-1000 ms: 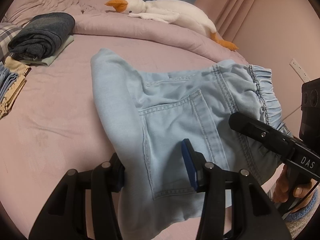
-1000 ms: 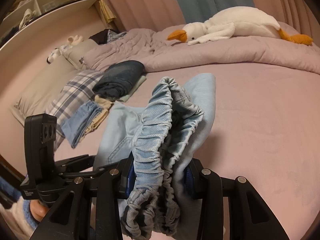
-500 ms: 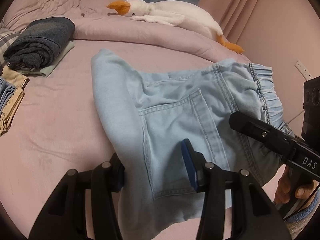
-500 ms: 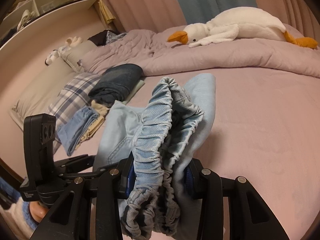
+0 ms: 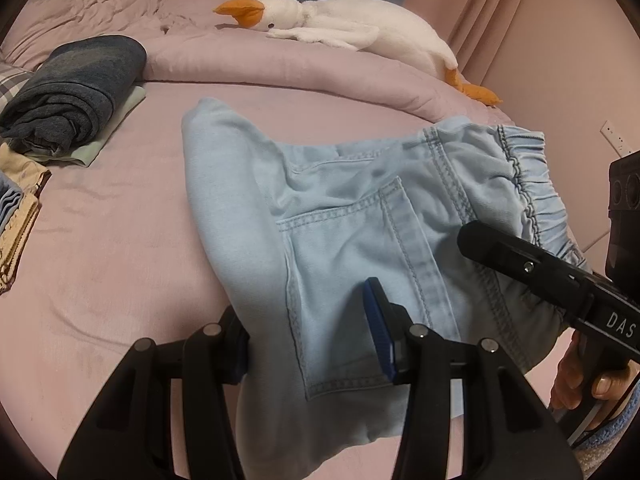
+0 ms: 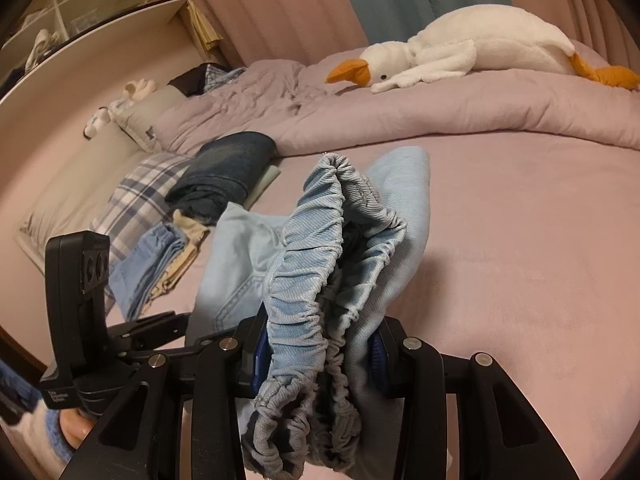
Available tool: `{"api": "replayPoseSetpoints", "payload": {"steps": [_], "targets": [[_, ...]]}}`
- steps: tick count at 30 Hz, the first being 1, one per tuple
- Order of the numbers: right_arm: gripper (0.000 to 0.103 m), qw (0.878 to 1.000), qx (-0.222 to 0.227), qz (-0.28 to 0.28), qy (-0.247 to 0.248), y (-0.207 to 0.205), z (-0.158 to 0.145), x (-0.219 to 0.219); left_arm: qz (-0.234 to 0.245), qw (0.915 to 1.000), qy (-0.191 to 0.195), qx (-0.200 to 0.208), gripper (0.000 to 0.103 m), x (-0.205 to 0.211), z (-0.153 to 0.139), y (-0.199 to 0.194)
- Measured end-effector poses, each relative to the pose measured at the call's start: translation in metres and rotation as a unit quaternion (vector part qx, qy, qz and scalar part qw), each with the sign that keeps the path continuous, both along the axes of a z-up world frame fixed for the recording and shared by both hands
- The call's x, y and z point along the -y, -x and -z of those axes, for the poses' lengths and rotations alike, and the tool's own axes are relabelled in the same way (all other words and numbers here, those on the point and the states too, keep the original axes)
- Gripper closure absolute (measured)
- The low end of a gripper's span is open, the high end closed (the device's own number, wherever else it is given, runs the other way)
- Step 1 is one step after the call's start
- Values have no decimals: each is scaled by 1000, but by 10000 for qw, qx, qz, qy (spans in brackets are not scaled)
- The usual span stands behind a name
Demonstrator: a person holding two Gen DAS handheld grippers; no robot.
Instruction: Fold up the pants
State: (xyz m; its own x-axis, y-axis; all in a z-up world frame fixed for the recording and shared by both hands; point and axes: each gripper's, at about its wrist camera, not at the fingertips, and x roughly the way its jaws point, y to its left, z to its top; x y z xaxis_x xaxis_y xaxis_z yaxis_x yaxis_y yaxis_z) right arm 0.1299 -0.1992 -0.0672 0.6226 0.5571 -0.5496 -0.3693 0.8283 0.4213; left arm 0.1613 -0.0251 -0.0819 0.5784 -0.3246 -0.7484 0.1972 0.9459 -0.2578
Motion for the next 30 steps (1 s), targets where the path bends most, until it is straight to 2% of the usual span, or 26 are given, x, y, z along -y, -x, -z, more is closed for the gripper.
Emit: {"api": "replayPoseSetpoints", "payload": {"steps": [15, 30], "targets": [[61, 9993, -325, 74, -141, -24, 17, 4, 74, 9996, -147, -245, 56, 6, 18, -30], [61, 9969, -710, 144, -313, -44, 35, 14, 116, 9987, -273, -412, 56, 6, 31, -42]]}}
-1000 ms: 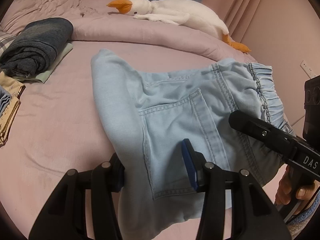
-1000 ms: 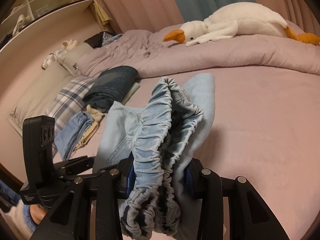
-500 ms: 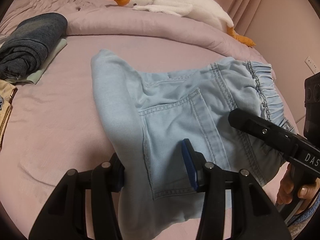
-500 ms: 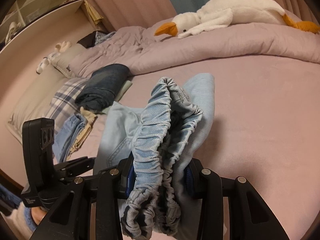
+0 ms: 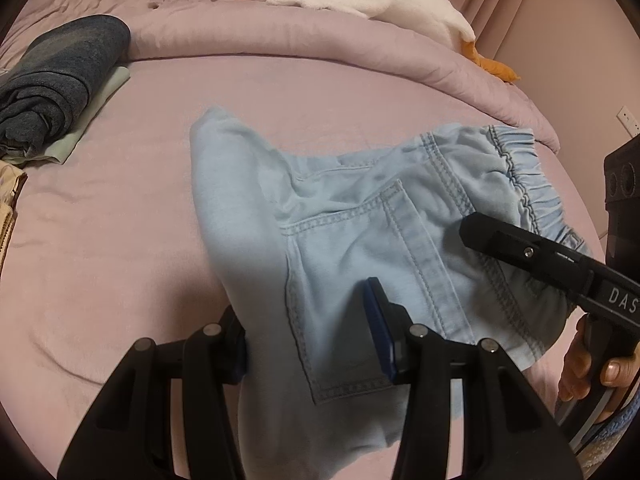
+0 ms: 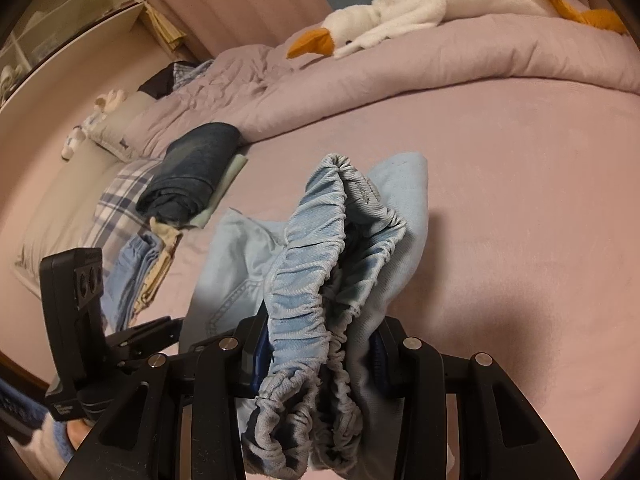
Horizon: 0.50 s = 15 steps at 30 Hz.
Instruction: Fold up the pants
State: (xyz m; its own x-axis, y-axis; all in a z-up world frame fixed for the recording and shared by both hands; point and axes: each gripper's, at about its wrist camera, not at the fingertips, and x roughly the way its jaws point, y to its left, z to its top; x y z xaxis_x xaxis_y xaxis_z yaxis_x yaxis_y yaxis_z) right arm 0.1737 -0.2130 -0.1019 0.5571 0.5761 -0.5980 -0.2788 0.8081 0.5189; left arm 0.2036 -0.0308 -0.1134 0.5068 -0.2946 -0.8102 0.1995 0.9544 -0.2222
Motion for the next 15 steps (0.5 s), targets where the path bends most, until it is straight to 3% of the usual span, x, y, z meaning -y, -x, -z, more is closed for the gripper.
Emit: {"api": "replayPoseSetpoints", "payload": {"steps": [15], "targets": [[61, 9999, -115, 31, 0, -7, 5, 2, 21, 9999, -94, -35, 56, -1, 3, -5]]}}
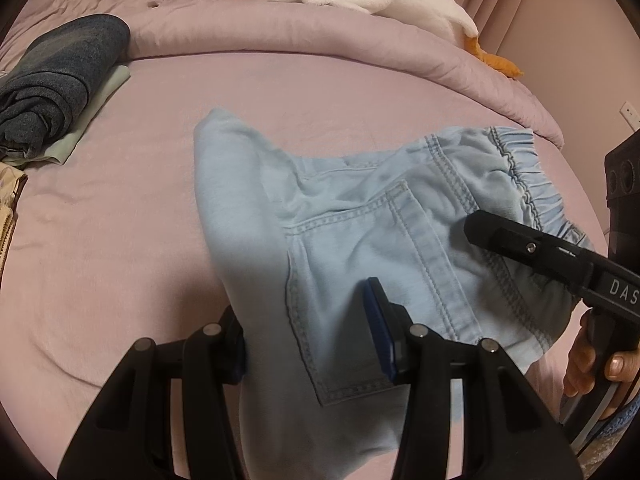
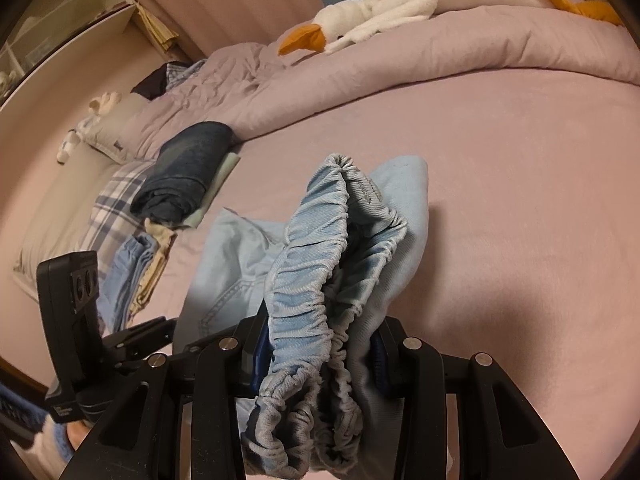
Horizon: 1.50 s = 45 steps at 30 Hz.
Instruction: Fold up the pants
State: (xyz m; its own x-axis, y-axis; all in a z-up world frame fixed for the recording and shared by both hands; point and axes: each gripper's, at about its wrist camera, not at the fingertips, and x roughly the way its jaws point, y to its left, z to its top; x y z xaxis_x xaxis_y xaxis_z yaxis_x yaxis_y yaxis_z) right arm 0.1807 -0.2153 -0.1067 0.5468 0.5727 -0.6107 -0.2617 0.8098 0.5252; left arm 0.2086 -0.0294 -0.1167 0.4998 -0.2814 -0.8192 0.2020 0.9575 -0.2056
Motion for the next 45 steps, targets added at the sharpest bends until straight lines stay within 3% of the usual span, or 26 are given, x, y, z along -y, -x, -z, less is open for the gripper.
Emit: {"api": "replayPoseSetpoints", "payload": {"steps": [31, 45], "targets": [[60, 9990, -354, 184, 186, -14, 18, 10, -59, 9998, -176, -102, 54, -5, 11, -4], [45, 9961, -529, 302, 644, -16, 29, 10, -287, 9988, -365, -163, 32, -10, 18, -6]]}}
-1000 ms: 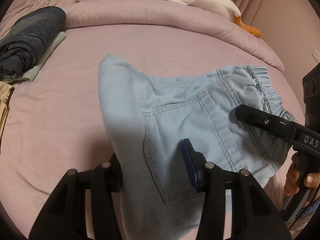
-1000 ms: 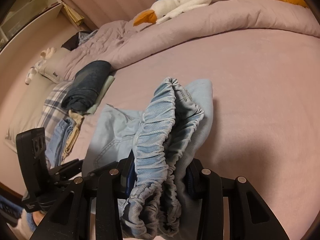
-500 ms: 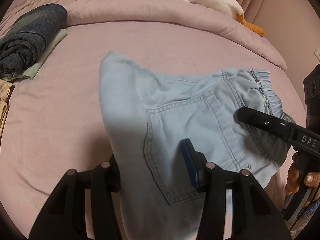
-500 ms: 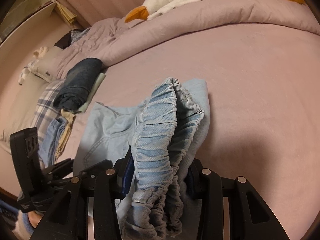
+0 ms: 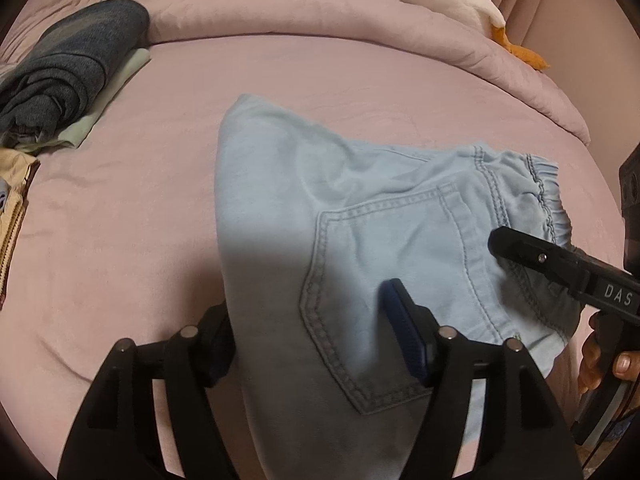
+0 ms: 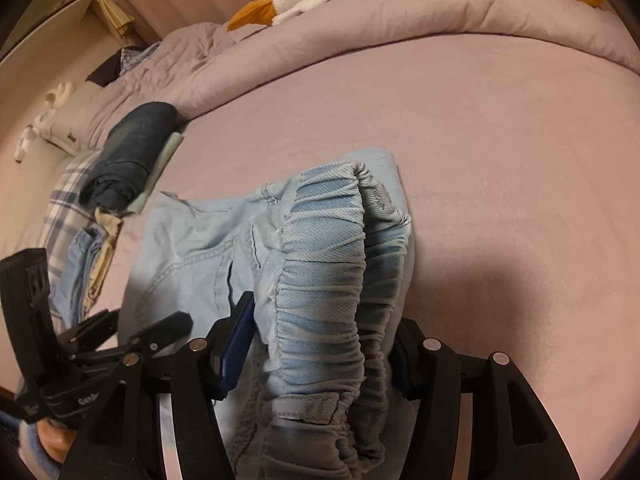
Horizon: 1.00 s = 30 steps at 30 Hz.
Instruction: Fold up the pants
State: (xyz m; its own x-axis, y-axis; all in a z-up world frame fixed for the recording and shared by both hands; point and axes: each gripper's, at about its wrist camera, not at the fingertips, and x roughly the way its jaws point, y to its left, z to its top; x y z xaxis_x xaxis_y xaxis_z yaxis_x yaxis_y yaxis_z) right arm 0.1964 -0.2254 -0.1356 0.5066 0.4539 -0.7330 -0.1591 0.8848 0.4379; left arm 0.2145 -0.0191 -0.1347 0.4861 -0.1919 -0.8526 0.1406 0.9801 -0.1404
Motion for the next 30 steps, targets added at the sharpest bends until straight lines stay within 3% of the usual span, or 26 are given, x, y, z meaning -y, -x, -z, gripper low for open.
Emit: {"api": "replayPoseSetpoints", "payload": {"steps": [7, 16, 24, 30], "targets": [[43, 9996, 32, -85, 279, -1, 1, -2, -86, 9999, -83, -16, 25, -2, 2, 0], [43, 9998, -29, -45, 170, 16, -6, 3, -147, 9999, -34, -72, 26, -10, 0, 22], [41, 9983, 14, -116, 577, 44, -2, 7, -179, 9998, 91, -87, 24, -18, 2, 57], [39, 9974, 26, -102, 716, 46, -4, 6, -109, 9999, -58, -32, 24, -15, 1, 64]]}}
